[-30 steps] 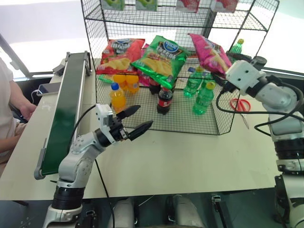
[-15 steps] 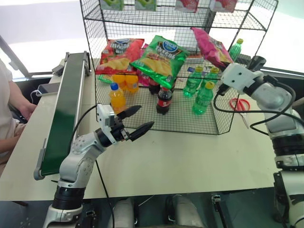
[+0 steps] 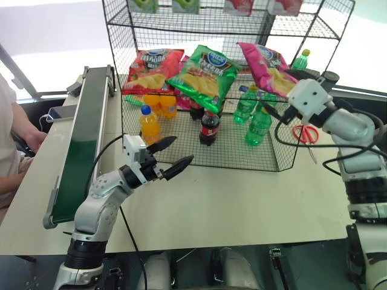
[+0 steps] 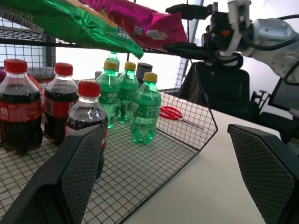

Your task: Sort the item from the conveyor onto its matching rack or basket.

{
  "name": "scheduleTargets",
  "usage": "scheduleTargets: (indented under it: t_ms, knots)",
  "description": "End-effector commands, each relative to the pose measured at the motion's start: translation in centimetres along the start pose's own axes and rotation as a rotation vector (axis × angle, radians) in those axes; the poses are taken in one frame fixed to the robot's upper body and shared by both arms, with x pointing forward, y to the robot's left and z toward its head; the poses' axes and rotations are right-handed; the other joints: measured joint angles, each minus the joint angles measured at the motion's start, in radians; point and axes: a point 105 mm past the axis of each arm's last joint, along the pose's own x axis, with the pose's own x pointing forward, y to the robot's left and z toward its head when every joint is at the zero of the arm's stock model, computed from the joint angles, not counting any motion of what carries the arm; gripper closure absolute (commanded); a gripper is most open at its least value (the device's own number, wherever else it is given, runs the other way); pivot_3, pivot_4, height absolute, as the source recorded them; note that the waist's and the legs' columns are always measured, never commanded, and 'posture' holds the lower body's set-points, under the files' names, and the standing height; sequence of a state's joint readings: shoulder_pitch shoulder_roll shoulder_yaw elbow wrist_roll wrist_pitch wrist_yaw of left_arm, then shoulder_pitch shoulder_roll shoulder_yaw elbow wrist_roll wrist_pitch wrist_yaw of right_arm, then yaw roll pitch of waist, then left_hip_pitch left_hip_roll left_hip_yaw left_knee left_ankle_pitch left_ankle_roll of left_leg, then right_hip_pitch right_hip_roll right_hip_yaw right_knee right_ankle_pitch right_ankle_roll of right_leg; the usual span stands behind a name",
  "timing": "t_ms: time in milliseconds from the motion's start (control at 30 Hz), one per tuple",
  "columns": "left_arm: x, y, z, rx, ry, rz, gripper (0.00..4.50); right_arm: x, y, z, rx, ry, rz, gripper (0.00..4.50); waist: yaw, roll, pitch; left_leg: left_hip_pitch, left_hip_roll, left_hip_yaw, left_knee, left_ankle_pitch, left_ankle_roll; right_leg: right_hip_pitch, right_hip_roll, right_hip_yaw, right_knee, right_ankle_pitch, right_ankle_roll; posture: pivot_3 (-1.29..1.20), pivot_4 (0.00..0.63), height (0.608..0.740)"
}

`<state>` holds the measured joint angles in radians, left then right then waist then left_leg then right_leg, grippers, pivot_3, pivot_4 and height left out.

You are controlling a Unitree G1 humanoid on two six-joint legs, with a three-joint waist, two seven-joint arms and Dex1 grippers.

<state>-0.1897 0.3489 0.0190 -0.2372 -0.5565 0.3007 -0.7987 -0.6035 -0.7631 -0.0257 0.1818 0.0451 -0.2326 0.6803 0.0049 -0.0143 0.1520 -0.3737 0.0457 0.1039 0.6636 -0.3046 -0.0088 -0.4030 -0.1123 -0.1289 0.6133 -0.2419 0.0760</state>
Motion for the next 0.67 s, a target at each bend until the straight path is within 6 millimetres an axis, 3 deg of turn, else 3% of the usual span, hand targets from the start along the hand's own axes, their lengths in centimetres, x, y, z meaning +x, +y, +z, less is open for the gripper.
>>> scheduleTargets:
  t_ms: [33, 200, 333, 433, 567, 667]
  knots:
    - [-0.3, 0.3, 0.8, 0.080, 0.016, 0.018, 0.00, -1.5, -0.8, 4.2, 0.138, -0.205, -0.018, 0.19, 0.002, 0.000, 0.000, 0.000, 0.000, 0.000, 0.000, 0.000, 0.000, 0.000, 0.000, 0.000, 0.000, 0.000, 0.000, 0.00, 0.150, 0.740]
    - [-1.9, 2.3, 1.7, 0.158, 0.098, 0.096, 0.00, -4.4, -1.9, 6.4, 0.479, -0.330, -0.050, 0.19, 0.007, 0.000, 0.000, 0.000, 0.000, -0.001, 0.000, -0.004, 0.007, 0.000, 0.000, 0.000, 0.000, 0.000, 0.000, 0.00, 0.150, 0.740]
    - [-4.2, 4.2, 2.8, 0.221, 0.156, 0.163, 0.00, -7.2, 1.8, 6.3, 0.673, -0.241, 0.144, 0.19, 0.010, -0.001, 0.000, 0.000, 0.000, -0.003, 0.000, -0.005, 0.009, 0.002, -0.001, -0.003, -0.001, 0.000, -0.001, 0.00, 0.150, 0.740]
    - [-6.2, 5.8, 3.2, 0.242, 0.191, 0.207, 0.00, -8.8, 5.8, 5.0, 0.649, -0.093, 0.283, 0.19, 0.009, 0.000, 0.000, 0.000, 0.000, -0.003, 0.000, -0.006, 0.010, 0.002, -0.001, -0.003, -0.002, 0.000, -0.001, 0.00, 0.150, 0.740]
    - [-7.7, 6.7, 2.9, 0.262, 0.219, 0.235, 0.00, -9.9, 7.1, 2.8, 0.585, 0.021, 0.311, 0.19, 0.004, 0.001, 0.000, 0.001, 0.000, -0.001, 0.000, -0.006, 0.010, 0.001, -0.001, -0.002, -0.002, 0.000, -0.001, 0.00, 0.150, 0.740]
    - [-8.4, 6.9, 2.7, 0.268, 0.233, 0.247, 0.00, -10.3, 7.4, 2.1, 0.631, 0.036, 0.317, 0.19, 0.008, 0.001, -0.001, 0.000, 0.000, -0.001, 0.000, -0.006, 0.010, 0.001, -0.001, -0.002, -0.001, 0.000, -0.001, 0.00, 0.150, 0.740]
